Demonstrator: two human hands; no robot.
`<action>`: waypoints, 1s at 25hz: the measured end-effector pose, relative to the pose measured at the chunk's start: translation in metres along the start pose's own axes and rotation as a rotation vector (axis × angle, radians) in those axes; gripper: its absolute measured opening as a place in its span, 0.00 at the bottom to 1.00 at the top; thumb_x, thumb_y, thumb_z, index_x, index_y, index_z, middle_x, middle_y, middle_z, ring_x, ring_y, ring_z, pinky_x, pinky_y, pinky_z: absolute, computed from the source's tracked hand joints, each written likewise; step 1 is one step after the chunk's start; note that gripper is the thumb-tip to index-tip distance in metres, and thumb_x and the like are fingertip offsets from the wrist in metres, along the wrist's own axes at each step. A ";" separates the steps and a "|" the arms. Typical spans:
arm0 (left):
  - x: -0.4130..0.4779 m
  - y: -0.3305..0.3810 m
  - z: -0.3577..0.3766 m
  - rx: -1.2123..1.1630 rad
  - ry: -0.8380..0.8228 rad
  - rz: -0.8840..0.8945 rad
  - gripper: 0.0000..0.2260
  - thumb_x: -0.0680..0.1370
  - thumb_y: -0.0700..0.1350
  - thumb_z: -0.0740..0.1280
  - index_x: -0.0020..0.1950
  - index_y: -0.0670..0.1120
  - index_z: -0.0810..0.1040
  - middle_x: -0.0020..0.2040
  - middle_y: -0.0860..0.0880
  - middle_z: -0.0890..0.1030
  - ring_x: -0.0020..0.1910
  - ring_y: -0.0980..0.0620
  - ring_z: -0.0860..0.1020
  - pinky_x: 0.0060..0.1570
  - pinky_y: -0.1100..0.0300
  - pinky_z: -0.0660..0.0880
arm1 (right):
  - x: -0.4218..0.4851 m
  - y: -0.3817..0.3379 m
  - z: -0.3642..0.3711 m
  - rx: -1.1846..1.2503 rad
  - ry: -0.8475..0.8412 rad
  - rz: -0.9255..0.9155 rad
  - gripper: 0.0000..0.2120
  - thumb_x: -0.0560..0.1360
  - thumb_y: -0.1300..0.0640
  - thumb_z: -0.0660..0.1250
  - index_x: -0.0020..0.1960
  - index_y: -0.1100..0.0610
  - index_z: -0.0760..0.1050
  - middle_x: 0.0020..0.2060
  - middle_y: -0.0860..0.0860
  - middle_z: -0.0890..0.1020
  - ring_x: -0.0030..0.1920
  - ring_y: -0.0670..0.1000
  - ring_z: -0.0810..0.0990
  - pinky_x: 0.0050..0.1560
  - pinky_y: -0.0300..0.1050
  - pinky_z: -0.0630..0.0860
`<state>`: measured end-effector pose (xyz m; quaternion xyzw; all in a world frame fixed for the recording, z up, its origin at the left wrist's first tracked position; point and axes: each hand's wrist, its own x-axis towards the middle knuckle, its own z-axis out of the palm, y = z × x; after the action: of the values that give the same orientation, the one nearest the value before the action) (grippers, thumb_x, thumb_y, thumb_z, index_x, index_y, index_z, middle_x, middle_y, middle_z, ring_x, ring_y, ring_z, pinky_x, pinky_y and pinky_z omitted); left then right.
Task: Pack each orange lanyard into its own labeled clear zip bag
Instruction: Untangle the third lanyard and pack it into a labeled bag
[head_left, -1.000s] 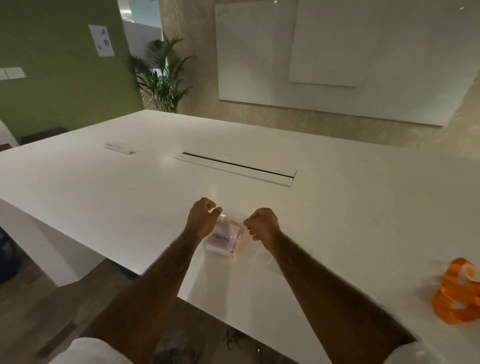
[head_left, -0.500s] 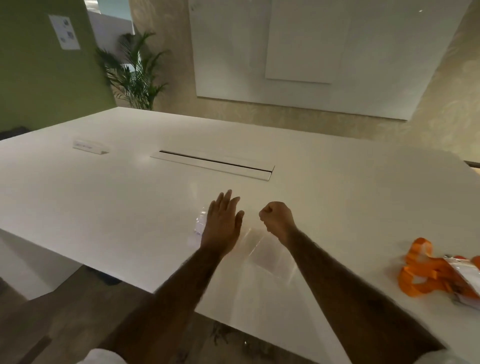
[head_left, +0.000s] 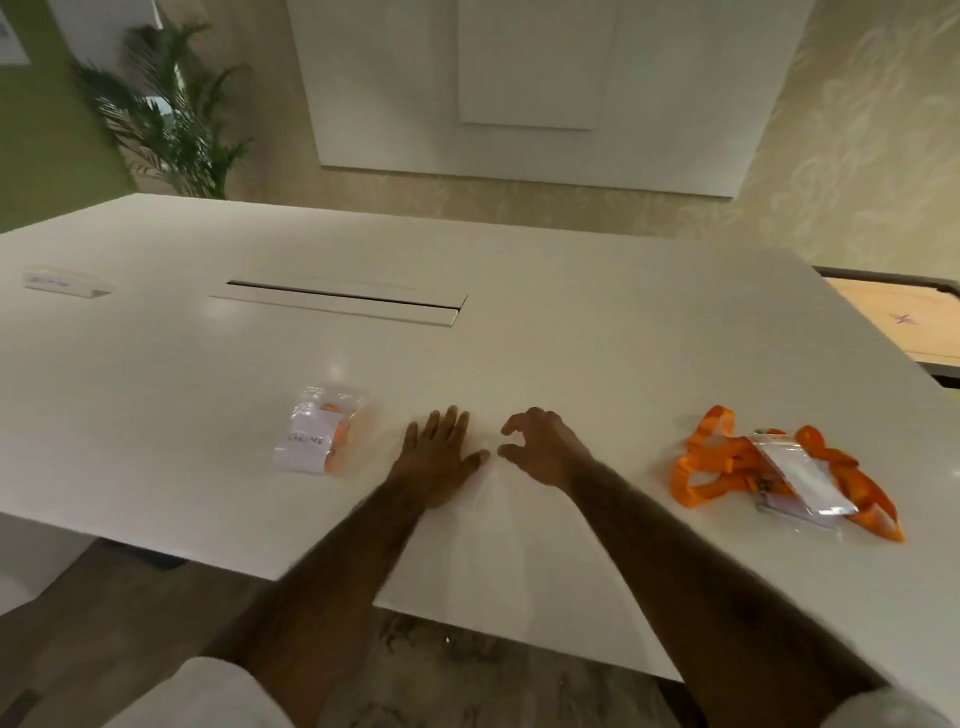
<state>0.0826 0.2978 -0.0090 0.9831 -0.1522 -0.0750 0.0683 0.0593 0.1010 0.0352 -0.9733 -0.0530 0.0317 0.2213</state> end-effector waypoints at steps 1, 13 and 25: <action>0.000 0.000 0.002 0.013 0.003 -0.005 0.34 0.82 0.66 0.45 0.83 0.50 0.42 0.83 0.48 0.42 0.82 0.46 0.42 0.78 0.43 0.40 | -0.002 0.001 0.003 -0.037 -0.020 -0.013 0.19 0.77 0.42 0.69 0.63 0.50 0.77 0.61 0.50 0.77 0.63 0.53 0.74 0.64 0.51 0.73; -0.001 0.005 0.004 0.003 0.027 -0.036 0.30 0.84 0.62 0.44 0.83 0.51 0.43 0.83 0.48 0.42 0.82 0.46 0.41 0.78 0.43 0.39 | 0.005 -0.013 0.014 0.087 0.002 0.117 0.12 0.73 0.50 0.73 0.40 0.58 0.79 0.38 0.52 0.82 0.43 0.55 0.82 0.38 0.44 0.75; 0.008 0.030 -0.024 0.042 0.111 -0.029 0.29 0.84 0.61 0.40 0.83 0.51 0.42 0.83 0.47 0.39 0.81 0.45 0.37 0.77 0.41 0.36 | 0.005 -0.011 0.000 0.104 0.029 0.093 0.12 0.78 0.49 0.68 0.40 0.56 0.77 0.35 0.48 0.79 0.39 0.50 0.79 0.34 0.41 0.70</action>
<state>0.0852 0.2700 0.0179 0.9891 -0.1355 -0.0182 0.0547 0.0638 0.1111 0.0397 -0.9622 -0.0028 0.0305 0.2705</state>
